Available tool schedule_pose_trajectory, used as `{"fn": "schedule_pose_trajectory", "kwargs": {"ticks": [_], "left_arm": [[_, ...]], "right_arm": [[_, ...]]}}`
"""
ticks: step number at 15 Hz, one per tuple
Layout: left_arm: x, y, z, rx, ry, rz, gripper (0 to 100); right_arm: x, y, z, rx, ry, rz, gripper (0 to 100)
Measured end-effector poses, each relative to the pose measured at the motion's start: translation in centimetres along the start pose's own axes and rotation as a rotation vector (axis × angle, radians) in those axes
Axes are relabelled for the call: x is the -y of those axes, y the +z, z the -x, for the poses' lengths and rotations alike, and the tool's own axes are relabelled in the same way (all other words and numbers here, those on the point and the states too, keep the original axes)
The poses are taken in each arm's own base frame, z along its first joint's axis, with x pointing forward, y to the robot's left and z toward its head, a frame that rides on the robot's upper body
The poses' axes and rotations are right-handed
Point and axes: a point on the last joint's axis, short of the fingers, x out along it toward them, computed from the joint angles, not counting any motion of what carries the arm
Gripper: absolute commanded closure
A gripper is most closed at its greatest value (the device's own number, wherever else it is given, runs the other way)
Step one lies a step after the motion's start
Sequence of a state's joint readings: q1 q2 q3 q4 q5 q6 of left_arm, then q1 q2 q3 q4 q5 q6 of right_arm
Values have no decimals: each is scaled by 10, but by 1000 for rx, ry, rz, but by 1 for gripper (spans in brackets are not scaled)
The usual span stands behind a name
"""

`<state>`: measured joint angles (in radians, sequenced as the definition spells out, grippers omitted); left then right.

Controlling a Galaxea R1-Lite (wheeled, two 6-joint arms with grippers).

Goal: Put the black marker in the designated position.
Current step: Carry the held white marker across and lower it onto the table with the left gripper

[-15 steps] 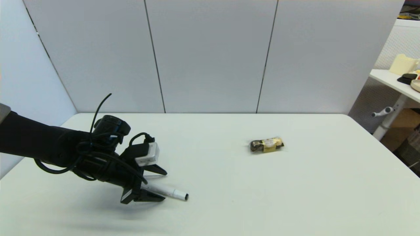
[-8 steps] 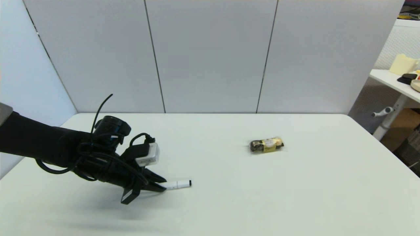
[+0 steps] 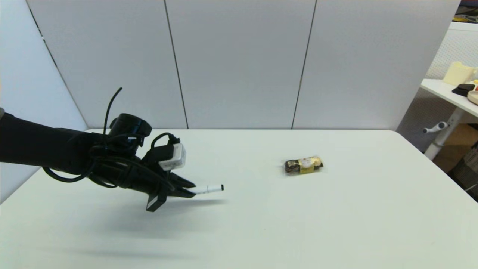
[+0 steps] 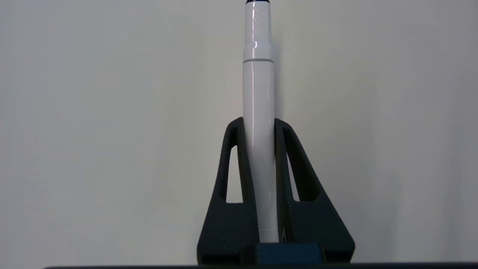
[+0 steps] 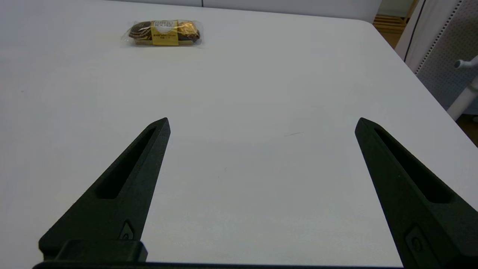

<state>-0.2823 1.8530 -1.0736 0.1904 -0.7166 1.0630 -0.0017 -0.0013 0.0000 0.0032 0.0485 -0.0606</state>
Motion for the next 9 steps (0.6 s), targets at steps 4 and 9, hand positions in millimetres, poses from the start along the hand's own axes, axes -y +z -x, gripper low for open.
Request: {"fn": "schedule_pose_trajectory", "kwargs": {"ticks": [4, 9], "left_arm": [[-16, 42, -4, 67, 37, 32, 100], [-39, 75, -28, 114, 49, 34, 100]], "right_arm": [[0, 0, 0, 0, 0, 0, 0], [0, 0, 0, 0, 0, 0, 0]]}}
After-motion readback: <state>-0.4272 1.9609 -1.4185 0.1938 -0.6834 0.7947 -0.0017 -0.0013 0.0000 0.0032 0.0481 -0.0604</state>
